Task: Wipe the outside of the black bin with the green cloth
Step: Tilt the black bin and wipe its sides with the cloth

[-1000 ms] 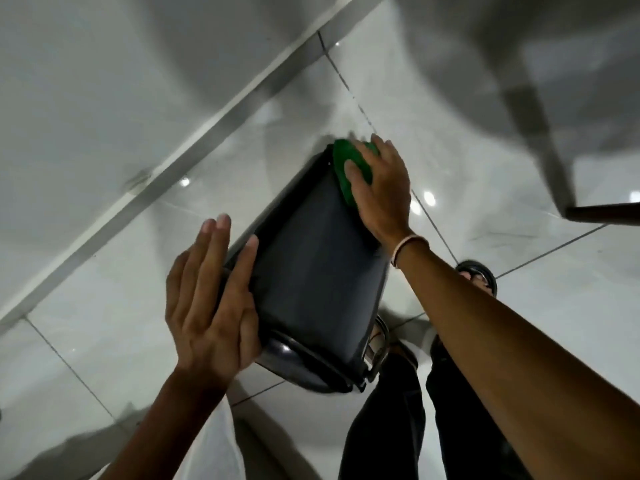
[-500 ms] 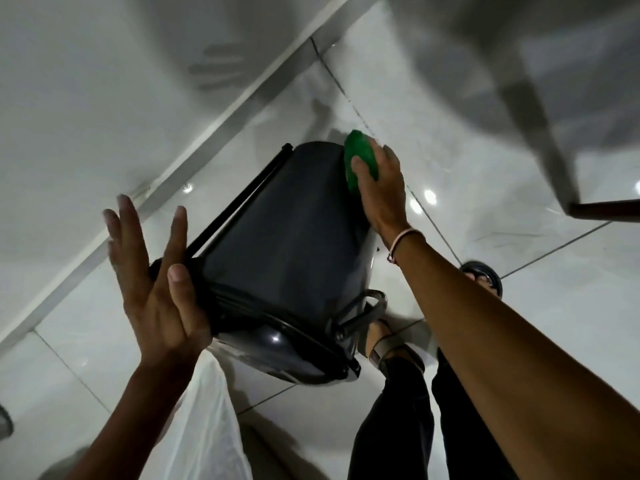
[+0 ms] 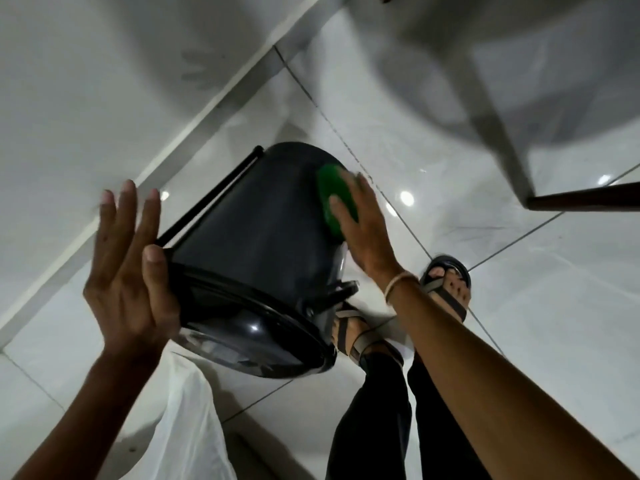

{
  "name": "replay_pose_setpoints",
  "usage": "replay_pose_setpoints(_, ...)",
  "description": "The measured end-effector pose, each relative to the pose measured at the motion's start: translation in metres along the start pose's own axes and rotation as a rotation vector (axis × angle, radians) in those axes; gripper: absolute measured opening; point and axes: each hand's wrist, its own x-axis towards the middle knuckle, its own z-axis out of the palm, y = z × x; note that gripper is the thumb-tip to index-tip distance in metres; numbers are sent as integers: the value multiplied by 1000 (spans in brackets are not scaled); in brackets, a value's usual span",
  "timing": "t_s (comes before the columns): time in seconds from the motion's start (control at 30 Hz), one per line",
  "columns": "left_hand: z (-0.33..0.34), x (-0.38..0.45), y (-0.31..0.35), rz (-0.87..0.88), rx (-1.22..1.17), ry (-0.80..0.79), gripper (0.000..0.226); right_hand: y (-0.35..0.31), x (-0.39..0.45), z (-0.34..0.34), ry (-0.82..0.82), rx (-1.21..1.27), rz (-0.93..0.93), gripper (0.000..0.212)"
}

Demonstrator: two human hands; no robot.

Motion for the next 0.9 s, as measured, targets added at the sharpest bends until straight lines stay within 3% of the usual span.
replay_pose_setpoints(0.07, 2, 3, -2, -37, -2, 13, 56, 5, 20, -5, 23, 286, 294, 54)
replay_pose_setpoints(0.13, 2, 5, -5, -94, -13, 23, 55, 7, 24, -11, -29, 405, 355, 56)
replay_pose_setpoints(0.23, 3, 1, -4, -163, -11, 14, 53, -13, -1, -17, -214, 325, 104, 54)
replay_pose_setpoints(0.33, 2, -8, -2, -173, 17, 2, 53, -42, -42, -17, -513, 188, -216, 44)
replay_pose_setpoints(0.4, -1, -13, -2, -176, 19, -31, 53, -46, -61, -11, -596, 131, -342, 40)
replay_pose_setpoints(0.5, -4, -15, 6, -212, -9, -30, 54, -29, -61, -10, -524, 205, -284, 39)
replay_pose_setpoints(0.73, 3, -3, 7, -280, -36, 40, 52, 6, -8, -23, -62, 622, 146, 37)
replay_pose_setpoints(0.8, 5, 0, 6, -298, -44, 61, 53, 4, -2, -25, -56, 658, 177, 34)
replay_pose_setpoints(0.9, 8, 3, 3, -316, -31, 92, 53, -14, -13, -28, -253, 610, -18, 34)
